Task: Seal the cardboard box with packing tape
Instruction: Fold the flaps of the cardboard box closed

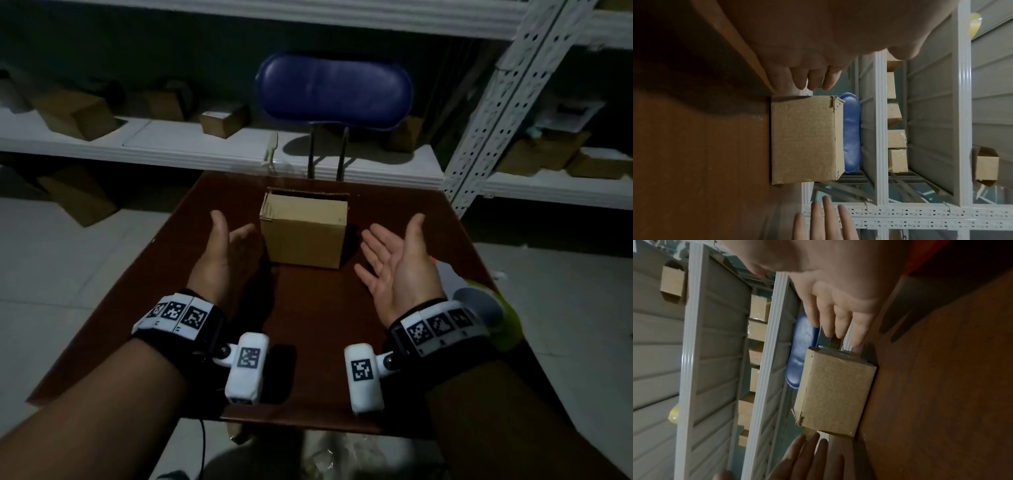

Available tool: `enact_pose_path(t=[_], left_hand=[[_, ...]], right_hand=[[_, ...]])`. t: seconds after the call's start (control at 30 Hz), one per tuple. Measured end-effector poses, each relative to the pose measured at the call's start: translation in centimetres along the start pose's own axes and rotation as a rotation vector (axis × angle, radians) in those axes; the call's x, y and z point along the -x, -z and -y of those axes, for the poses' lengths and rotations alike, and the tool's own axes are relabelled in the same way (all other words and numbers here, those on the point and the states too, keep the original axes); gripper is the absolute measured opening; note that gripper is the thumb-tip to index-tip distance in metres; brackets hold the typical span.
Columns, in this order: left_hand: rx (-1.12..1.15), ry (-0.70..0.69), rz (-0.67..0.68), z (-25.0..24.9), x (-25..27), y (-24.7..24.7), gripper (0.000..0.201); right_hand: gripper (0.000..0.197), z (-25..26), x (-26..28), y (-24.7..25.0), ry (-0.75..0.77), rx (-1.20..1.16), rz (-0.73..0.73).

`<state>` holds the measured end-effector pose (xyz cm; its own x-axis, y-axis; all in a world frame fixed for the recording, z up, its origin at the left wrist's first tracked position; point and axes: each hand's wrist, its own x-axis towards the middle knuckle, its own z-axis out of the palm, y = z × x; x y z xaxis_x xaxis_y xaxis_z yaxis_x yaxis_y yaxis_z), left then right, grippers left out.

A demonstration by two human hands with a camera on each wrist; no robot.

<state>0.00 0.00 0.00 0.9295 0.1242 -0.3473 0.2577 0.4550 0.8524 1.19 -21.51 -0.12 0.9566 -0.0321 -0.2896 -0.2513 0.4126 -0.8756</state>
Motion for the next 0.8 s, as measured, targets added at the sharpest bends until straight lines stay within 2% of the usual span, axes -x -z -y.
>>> enact_pose_path(t=[0.13,0.27,0.43,0.73,0.8], left_hand=[[-0.033,0.010,0.046,-0.2,-0.5,0.4,0.090],[-0.116,-0.015,0.037,-0.3,-0.2,0.4,0.089],[-0.206,-0.035,0.029,-0.2,1.2,0.7,0.087],[-0.185,0.053,0.050,0.5,3.2,0.8,0.092],[-0.247,0.031,0.045,0.5,3.4,0.8,0.100]], right_hand=[[0.095,-0.3,-0.2,-0.5,-0.055,0.017,0.058],[0.093,-0.6,0.3,-0.7,-0.041,0.032,0.044],[0.083,-0.3,1.2,-0.2,-0.024,0.071,-0.005],[0.071,-0.7,3.2,0.5,-0.036,0.212,-0.156],[0.069,-0.7,3.4,0.7,-0.036,0.229,-0.182]])
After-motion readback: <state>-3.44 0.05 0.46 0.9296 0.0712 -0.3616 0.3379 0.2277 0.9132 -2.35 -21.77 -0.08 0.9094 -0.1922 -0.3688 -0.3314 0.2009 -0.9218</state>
